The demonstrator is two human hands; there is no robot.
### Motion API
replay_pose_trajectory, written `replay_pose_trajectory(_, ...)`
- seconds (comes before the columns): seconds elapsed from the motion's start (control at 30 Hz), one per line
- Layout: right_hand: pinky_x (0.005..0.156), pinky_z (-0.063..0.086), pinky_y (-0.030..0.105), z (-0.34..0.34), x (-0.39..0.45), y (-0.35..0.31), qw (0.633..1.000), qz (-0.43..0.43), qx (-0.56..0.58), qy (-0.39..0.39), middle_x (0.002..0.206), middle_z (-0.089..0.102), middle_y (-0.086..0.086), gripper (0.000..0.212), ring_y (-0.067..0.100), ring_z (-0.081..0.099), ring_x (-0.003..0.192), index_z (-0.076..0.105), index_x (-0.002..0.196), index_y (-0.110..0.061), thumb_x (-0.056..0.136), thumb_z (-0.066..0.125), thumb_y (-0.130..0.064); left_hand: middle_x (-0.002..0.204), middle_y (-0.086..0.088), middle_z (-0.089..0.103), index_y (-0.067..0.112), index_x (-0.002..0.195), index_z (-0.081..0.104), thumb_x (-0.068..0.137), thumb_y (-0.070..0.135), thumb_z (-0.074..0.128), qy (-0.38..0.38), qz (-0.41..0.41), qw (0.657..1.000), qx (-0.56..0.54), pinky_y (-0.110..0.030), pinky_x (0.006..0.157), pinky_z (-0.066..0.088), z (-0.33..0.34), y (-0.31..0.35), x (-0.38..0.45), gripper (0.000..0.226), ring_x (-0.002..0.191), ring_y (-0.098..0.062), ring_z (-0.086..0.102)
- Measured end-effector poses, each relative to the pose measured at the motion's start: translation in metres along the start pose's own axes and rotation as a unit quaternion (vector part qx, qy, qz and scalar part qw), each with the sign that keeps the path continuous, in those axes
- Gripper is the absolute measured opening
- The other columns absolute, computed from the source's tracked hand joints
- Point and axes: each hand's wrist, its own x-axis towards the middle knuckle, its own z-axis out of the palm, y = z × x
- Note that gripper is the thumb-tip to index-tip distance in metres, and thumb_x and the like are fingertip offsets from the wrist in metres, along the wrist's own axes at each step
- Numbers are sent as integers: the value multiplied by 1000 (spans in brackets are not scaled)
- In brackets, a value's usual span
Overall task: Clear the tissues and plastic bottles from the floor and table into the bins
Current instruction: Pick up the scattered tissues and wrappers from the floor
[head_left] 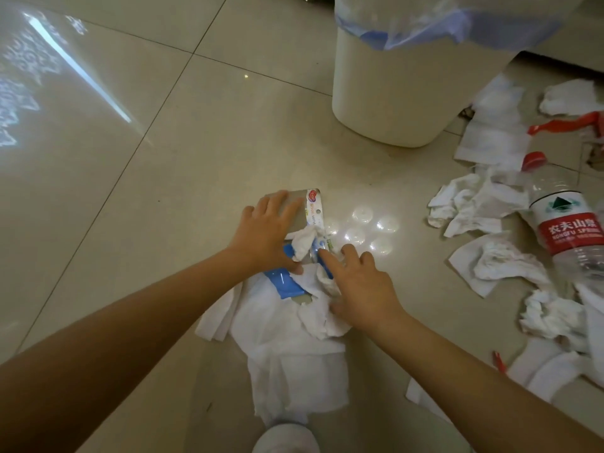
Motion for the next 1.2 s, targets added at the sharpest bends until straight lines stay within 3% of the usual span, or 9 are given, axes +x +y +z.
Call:
replay_pose_trajectory(0.07, 61, 39, 31, 0, 2, 0, 1000, -4, -4, 16, 127, 36, 8, 67, 27, 45, 99, 22, 142, -26, 86, 58, -19, 158, -10, -11, 25, 149, -10, 49, 78, 71, -57, -32, 998, -3, -56, 111, 17, -1, -6, 5, 139, 146, -31, -2)
replay_pose_trajectory(0.13, 62, 37, 32, -4, 1, 6, 1000, -8, -2, 24, 120, 42, 8, 49, 26, 50, 93, 35, 135, -21, 90, 52, -14, 157, -10, -17, 28, 147, -19, 47, 81, 69, -93, -40, 995, -2, -58, 111, 14, -2, -7, 10, 144, 146, -31, -8)
replay_pose_trajectory(0.33, 64, 35, 29, -17, -6, 41, 985, 47, 139, 92, 102, 57, 4, 29, 24, 55, 85, 56, 115, -20, 86, 55, -15, 149, -6, 24, 25, 148, 10, 52, 79, 68, -4, -24, 999, -29, -45, 101, 35, -5, -2, 10, 124, 132, -29, 32)
replay_pose_trajectory(0.53, 60, 39, 29, -35, -9, 58, 941, 119, 262, 179, 84, 59, 2, 15, 22, 56, 75, 61, 91, -16, 80, 60, -7, 128, -3, 34, 22, 143, 19, 44, 69, 80, 38, -73, 986, -143, -39, 84, 47, -13, 13, 10, 126, 108, -24, 50)
replay_pose_trajectory(0.8, 46, 32, 14, -40, -13, 61, 912, 148, 335, 186, 62, 52, -11, 25, 2, 45, 55, 49, 68, -23, 77, 61, -4, 96, 0, 55, 16, 105, 47, 46, 44, 91, 22, -143, 937, -319, -34, 67, 49, -11, 24, 11, 79, 84, -20, 56)
replay_pose_trajectory(0.97, 51, 34, 16, -48, -17, 64, 917, 143, 320, 188, 70, 54, -6, 19, 12, 50, 63, 53, 77, -20, 78, 63, -4, 74, 0, 61, 18, 75, 61, 61, 26, 83, 29, -103, 943, -314, -24, 52, 37, 0, 45, 5, 27, 70, -19, 59)
replay_pose_trajectory(1.03, 53, 35, 21, -50, -18, 66, 918, 147, 318, 187, 72, 57, -4, 16, 15, 53, 67, 55, 78, -19, 79, 63, -5, 84, -2, 63, 20, 81, 63, 67, 20, 76, 56, -88, 953, -286, -25, 57, 38, 4, 57, 1, 19, 79, -22, 62)
replay_pose_trajectory(1.1, 57, 37, 25, -48, -21, 69, 919, 153, 313, 185, 76, 60, -1, 11, 17, 56, 69, 58, 80, -15, 79, 63, -6, 112, -5, 59, 21, 112, 62, 78, 20, 68, 57, -68, 965, -248, -30, 75, 44, 11, 67, -5, 35, 102, -26, 58)
replay_pose_trajectory(1.2, 58, 40, 28, -43, -24, 73, 921, 157, 304, 187, 75, 61, 2, 9, 21, 57, 69, 60, 79, -11, 76, 62, -3, 157, 1, 15, 35, 149, 17, 88, 56, 48, -16, -16, 991, -129, -49, 109, 27, 30, 81, -20, 71, 143, -23, 18)
